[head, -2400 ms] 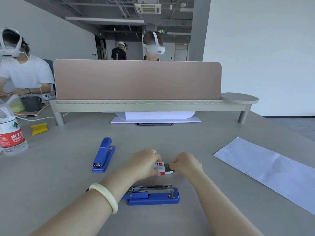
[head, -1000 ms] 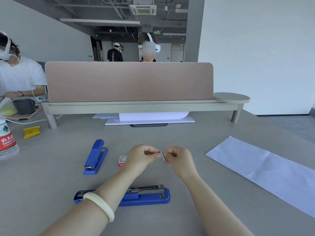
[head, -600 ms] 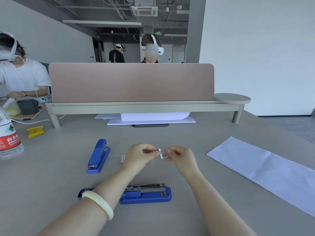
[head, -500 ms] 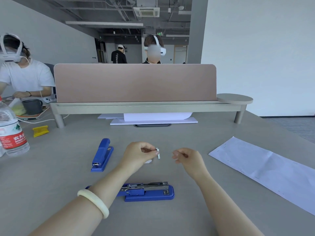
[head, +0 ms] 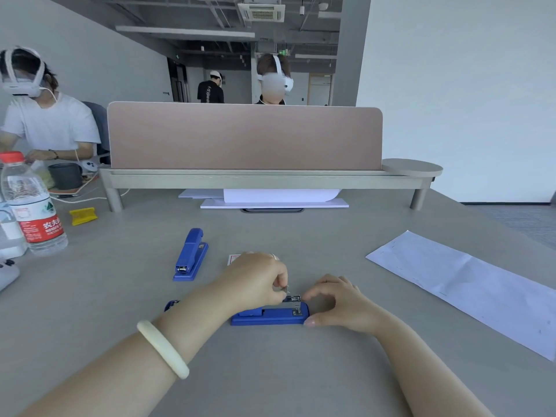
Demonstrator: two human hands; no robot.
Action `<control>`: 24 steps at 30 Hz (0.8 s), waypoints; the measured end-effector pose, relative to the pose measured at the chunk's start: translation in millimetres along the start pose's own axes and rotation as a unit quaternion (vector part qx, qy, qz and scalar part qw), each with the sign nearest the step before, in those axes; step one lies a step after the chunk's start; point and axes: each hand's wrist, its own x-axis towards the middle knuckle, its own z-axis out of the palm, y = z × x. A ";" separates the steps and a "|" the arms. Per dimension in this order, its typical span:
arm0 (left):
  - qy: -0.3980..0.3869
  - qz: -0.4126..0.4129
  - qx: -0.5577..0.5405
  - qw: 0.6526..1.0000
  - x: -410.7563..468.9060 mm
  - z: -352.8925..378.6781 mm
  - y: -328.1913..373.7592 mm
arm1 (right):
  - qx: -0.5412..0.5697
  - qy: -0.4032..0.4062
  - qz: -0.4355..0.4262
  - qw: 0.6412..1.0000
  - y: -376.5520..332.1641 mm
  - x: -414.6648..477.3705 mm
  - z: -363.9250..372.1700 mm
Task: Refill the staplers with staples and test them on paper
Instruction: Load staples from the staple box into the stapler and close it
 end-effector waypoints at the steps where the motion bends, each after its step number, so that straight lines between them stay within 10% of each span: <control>1: -0.007 0.007 0.014 1.000 1.8 1.4 1.8 | -0.006 0.012 -0.007 1.000 -1.0 0.5 1.8; 24: -0.109 0.011 0.083 0.990 19.6 -0.3 16.9 | 0.008 0.032 -0.029 0.999 -0.5 1.3 3.6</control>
